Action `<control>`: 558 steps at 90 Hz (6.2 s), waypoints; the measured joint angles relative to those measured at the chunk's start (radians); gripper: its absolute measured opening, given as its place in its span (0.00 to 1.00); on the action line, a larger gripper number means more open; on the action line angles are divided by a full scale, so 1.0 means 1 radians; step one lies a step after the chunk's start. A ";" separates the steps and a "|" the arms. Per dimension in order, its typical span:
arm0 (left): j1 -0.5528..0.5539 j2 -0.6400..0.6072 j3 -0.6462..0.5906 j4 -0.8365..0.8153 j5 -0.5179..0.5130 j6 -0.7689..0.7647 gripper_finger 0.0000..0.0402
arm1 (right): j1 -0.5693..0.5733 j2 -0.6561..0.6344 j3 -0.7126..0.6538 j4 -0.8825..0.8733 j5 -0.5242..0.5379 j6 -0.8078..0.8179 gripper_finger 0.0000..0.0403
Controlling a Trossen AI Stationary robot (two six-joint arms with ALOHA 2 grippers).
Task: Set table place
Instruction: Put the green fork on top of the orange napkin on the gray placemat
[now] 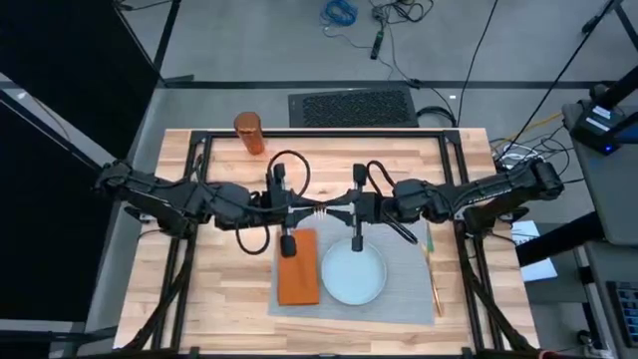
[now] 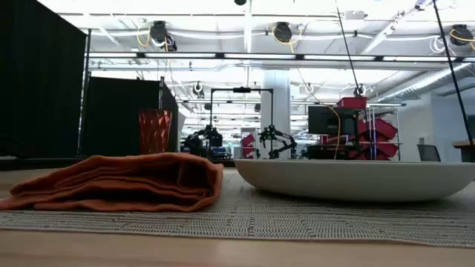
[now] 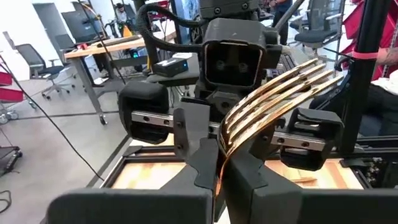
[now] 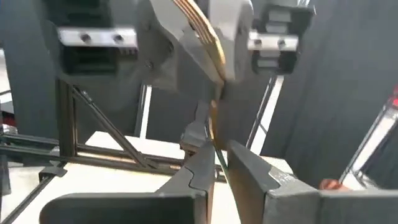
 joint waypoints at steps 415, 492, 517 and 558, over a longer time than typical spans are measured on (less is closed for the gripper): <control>0.020 0.344 -1.049 1.259 0.407 -1.448 0.00 | 0.387 -0.215 -0.001 -1.378 0.789 0.720 0.45; 0.055 0.341 -1.159 1.300 0.329 -1.463 0.11 | 0.389 -0.215 -0.001 -1.376 0.785 0.738 0.45; 0.056 0.341 -1.159 1.287 0.346 -1.473 0.11 | 0.389 -0.215 -0.001 -1.376 0.785 0.738 0.45; 0.080 0.340 -1.158 1.205 0.415 -1.585 0.11 | 0.430 -0.215 -0.001 -1.376 0.790 0.738 0.45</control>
